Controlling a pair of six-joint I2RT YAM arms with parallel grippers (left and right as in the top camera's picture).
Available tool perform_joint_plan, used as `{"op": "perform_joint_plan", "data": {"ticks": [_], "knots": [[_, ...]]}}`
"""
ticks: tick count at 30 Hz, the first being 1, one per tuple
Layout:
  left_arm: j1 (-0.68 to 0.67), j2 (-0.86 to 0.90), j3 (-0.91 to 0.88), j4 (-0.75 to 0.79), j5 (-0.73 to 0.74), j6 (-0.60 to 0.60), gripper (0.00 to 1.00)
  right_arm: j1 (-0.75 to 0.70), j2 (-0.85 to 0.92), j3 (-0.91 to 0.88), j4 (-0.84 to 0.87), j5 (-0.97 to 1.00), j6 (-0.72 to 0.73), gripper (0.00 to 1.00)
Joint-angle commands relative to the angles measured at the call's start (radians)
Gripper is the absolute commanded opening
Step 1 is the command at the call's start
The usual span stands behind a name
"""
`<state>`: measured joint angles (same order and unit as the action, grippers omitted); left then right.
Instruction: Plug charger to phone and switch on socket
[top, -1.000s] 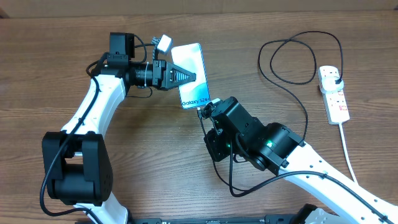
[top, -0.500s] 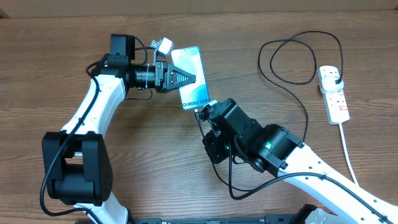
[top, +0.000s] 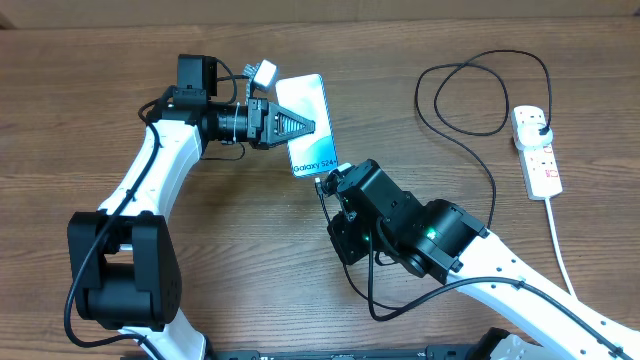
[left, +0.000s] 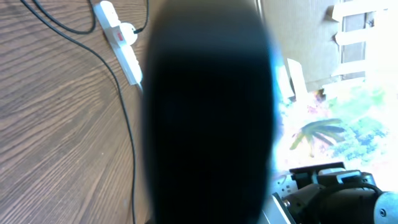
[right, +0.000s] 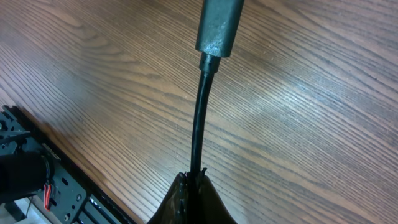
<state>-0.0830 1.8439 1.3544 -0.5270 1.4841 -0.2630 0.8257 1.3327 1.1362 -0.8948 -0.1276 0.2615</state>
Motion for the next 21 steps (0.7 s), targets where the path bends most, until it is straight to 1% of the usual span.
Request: {"op": "perform_joint_plan", "data": {"ticks": [1,13,17,21], "knots": [[0.004,-0.013,0.021,0.004,0.077,-0.007,0.04,0.004,-0.001,-0.004,0.011,-0.008,0.007,0.04],[0.004,-0.013,0.021,0.004,0.075,-0.002,0.04,0.004,-0.001,-0.004,0.029,-0.004,0.007,0.04],[0.004,-0.013,0.021,0.004,0.05,0.001,0.04,0.004,-0.001,-0.004,0.028,-0.004,0.008,0.04],[0.004,-0.013,0.021,0.004,0.05,0.001,0.04,0.003,-0.001,-0.004,0.026,0.005,0.03,0.04]]}}
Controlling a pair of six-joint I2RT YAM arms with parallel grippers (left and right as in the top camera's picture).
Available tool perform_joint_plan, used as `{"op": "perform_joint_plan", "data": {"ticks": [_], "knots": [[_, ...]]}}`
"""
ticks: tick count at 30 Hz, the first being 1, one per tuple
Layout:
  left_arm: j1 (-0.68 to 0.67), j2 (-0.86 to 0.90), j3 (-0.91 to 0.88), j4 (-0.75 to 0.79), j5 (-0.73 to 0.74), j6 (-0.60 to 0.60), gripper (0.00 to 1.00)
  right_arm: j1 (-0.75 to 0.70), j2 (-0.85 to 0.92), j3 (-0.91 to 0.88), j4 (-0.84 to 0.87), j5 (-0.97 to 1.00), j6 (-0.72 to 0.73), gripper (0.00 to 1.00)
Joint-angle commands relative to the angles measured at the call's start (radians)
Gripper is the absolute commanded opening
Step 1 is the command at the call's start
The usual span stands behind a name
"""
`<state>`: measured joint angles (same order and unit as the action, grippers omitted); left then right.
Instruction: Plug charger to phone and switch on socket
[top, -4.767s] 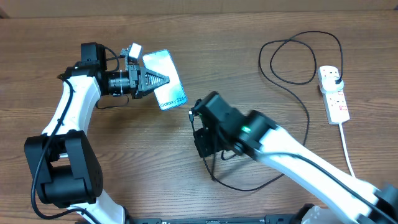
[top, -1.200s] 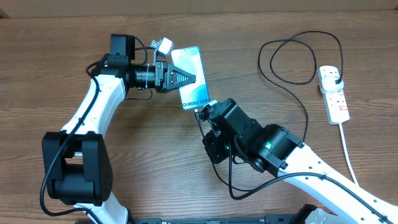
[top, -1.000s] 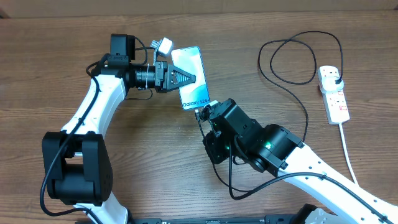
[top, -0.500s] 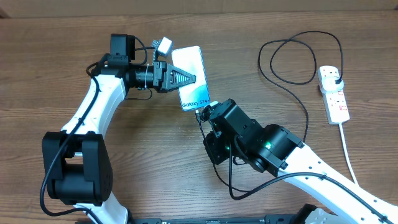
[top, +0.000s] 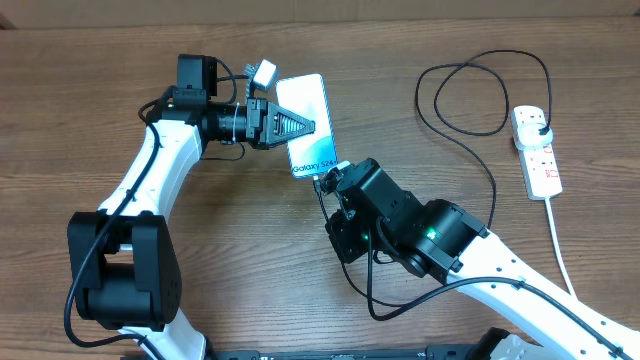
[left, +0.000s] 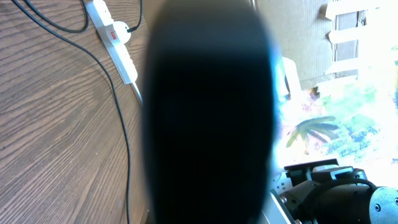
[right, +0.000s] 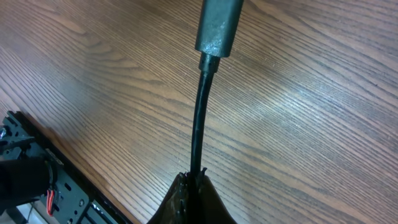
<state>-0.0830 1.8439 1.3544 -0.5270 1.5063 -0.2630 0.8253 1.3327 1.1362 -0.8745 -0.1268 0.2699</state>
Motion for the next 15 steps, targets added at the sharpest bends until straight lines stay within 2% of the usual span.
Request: {"op": "perform_joint_plan", "data": {"ticks": [1,15], "knots": [[0.004,-0.013,0.021,0.004,0.029,0.001,0.04,0.004,-0.001,-0.004,0.006,0.004,0.021,0.04],[0.004,-0.013,0.021,0.004,0.026,0.033,0.04,0.004,-0.001,-0.004,0.021,0.014,0.022,0.04]]}}
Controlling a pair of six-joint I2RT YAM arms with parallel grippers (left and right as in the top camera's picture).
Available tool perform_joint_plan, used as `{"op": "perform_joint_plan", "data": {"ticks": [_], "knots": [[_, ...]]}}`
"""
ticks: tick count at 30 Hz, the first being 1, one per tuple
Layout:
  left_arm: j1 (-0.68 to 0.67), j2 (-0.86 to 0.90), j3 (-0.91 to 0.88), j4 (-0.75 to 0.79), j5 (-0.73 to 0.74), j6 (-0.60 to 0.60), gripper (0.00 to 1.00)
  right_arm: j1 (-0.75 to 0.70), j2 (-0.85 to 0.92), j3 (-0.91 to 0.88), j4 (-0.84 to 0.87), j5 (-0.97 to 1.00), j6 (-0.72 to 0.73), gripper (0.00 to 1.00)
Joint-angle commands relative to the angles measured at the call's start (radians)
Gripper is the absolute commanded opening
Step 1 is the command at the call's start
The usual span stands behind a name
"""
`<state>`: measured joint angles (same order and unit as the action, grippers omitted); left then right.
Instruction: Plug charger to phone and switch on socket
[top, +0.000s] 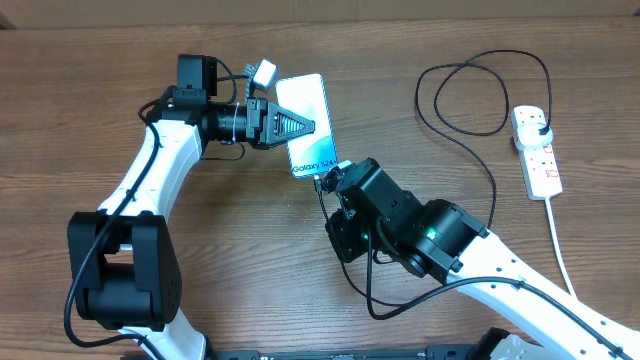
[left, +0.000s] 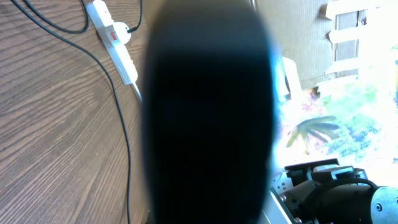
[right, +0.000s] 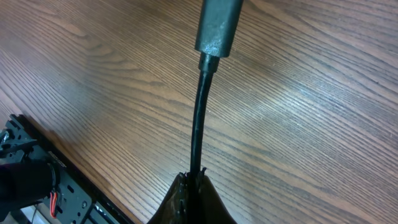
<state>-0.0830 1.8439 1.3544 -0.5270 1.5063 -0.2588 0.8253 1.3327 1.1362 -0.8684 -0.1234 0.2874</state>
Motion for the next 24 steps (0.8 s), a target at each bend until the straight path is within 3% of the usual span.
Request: {"op": "perform_joint_plan", "data": {"ticks": [1,24], "knots": [[0.004,-0.013,0.021,0.004,0.021,0.031,0.04,0.004,-0.001,-0.004,0.015,0.011,0.004,0.04],[0.004,-0.013,0.021,0.004,0.002,0.035,0.04,0.004,-0.001,-0.004,0.0,0.044,0.031,0.04]]}}
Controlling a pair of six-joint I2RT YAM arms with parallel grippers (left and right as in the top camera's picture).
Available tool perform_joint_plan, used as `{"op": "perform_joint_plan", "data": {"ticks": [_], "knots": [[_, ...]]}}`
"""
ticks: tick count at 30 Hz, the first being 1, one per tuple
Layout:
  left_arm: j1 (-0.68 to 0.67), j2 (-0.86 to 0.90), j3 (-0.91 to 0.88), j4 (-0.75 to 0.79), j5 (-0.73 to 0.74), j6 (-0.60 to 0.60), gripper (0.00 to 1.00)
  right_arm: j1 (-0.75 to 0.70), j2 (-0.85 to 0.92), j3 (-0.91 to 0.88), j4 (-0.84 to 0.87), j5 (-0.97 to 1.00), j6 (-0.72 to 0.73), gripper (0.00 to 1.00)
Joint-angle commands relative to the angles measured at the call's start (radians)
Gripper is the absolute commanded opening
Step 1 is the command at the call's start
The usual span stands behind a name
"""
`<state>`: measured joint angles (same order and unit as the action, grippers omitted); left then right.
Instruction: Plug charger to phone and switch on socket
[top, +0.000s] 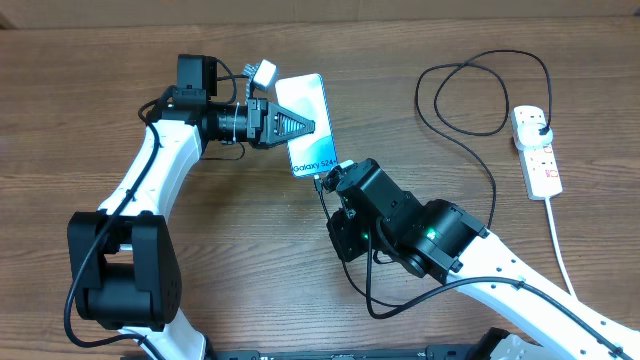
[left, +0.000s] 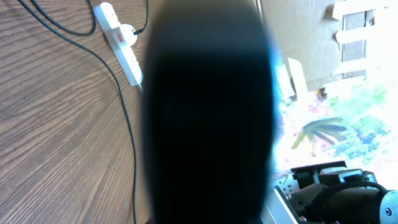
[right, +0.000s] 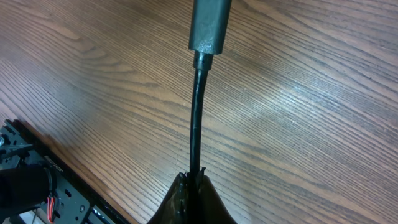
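Observation:
The phone (top: 310, 125), pale blue with "Galaxy S24+" on its screen, is held off the table with my left gripper (top: 303, 126) shut on its left edge. In the left wrist view the phone (left: 208, 112) is a dark blur filling the middle. My right gripper (right: 194, 176) is shut on the black charger cable (right: 196, 124), just below the phone's lower end. The dark plug (right: 209, 26) stands up from the fingers; its tip is out of view. The white socket strip (top: 536, 152) lies at the far right with a plug in it.
The black cable (top: 470, 100) loops across the right half of the wooden table (top: 80, 120) between the strip and my right arm. A white lead runs from the strip toward the front right. A black frame (right: 37, 186) shows at the table's near edge.
The plug in the right wrist view sits slightly left and higher than before. The socket strip in the left wrist view has shifted a little right and down. Both grips are unchanged.
At every earlier moment my left gripper held the phone above the table and my right gripper held the cable with the plug just under the phone's lower end. Only small shifts of both wrists show between the moments.

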<state>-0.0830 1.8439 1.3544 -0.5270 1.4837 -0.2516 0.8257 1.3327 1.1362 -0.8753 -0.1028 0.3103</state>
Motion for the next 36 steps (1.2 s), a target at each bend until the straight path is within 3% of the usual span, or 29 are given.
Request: {"op": "perform_joint_plan", "data": {"ticks": [1,36], "knots": [[0.004,-0.013,0.021,0.004,0.024,0.028,0.04,0.003,-0.001,-0.004,0.006,0.023,0.008,0.04],[0.004,-0.013,0.021,0.004,0.003,-0.045,0.04,0.003,-0.001,-0.004,0.006,-0.007,0.008,0.04]]}}
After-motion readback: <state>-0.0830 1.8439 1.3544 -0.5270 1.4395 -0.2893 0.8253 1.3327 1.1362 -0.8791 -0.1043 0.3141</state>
